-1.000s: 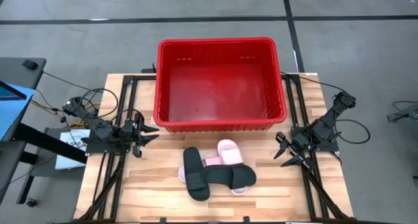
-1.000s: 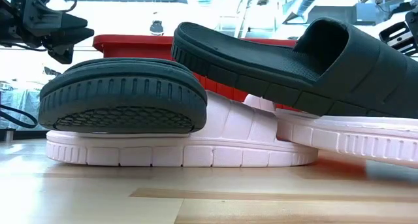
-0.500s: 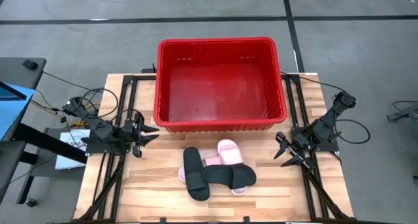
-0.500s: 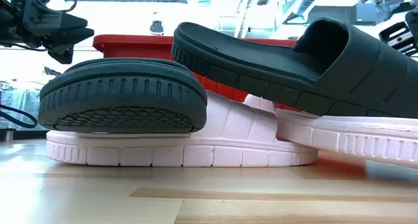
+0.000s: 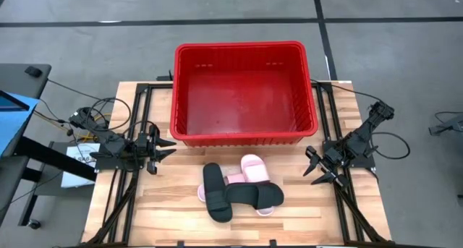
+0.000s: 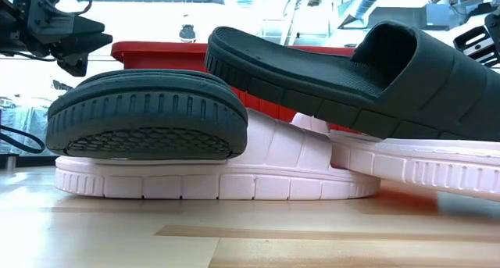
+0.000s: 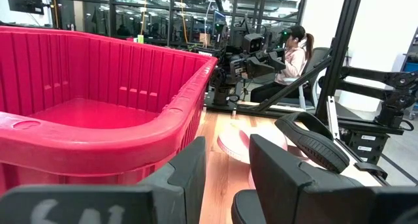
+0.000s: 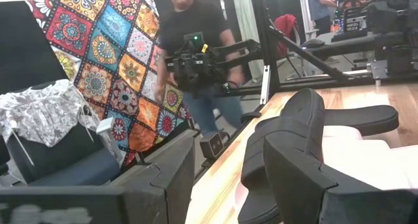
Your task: Pick and place slides into bin
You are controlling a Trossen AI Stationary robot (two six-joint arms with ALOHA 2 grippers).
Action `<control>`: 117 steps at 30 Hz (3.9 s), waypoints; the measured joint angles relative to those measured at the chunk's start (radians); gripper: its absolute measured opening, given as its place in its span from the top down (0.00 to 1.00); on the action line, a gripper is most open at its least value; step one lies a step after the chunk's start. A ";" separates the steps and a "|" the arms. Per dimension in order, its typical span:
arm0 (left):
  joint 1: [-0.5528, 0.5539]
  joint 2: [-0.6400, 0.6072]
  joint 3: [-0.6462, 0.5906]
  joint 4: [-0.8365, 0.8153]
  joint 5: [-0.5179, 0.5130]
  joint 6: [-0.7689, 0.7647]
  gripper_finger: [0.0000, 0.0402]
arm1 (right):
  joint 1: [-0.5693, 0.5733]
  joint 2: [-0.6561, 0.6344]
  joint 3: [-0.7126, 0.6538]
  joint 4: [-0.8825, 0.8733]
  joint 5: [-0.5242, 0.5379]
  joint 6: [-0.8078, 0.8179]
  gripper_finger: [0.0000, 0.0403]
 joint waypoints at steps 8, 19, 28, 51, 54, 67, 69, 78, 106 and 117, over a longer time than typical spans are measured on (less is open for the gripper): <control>0.000 0.000 0.000 0.000 0.000 0.000 0.73 | 0.000 0.000 0.000 0.000 0.000 0.000 0.57; 0.000 0.000 0.000 0.000 0.000 0.000 0.73 | 0.000 0.000 0.000 0.000 0.000 0.000 0.57; 0.000 0.000 0.000 0.000 0.000 0.000 0.73 | 0.000 0.000 0.000 0.000 0.000 0.000 0.57; 0.002 0.000 0.000 0.010 -0.009 -0.136 0.73 | 0.000 0.000 0.000 0.000 0.000 0.000 0.57; 0.002 0.001 0.000 0.003 -0.028 -0.037 0.73 | 0.000 0.000 0.000 0.000 0.000 0.000 0.57; -0.059 0.074 0.149 -0.013 0.275 -0.107 0.73 | 0.000 0.000 0.000 0.000 0.000 0.000 0.57; -0.086 0.137 0.224 -0.096 0.276 -0.107 0.73 | 0.000 0.000 0.000 0.000 0.000 0.000 0.57; -0.157 0.556 0.543 -0.369 0.127 -0.142 0.73 | 0.000 0.000 0.000 0.000 0.000 0.000 0.57; -0.180 1.409 1.040 -0.409 0.263 -0.470 0.51 | 0.000 0.000 0.000 0.000 0.000 0.000 0.57; -0.185 1.797 1.454 -0.674 0.275 -0.379 0.50 | 0.000 0.000 0.000 0.000 0.000 0.000 0.57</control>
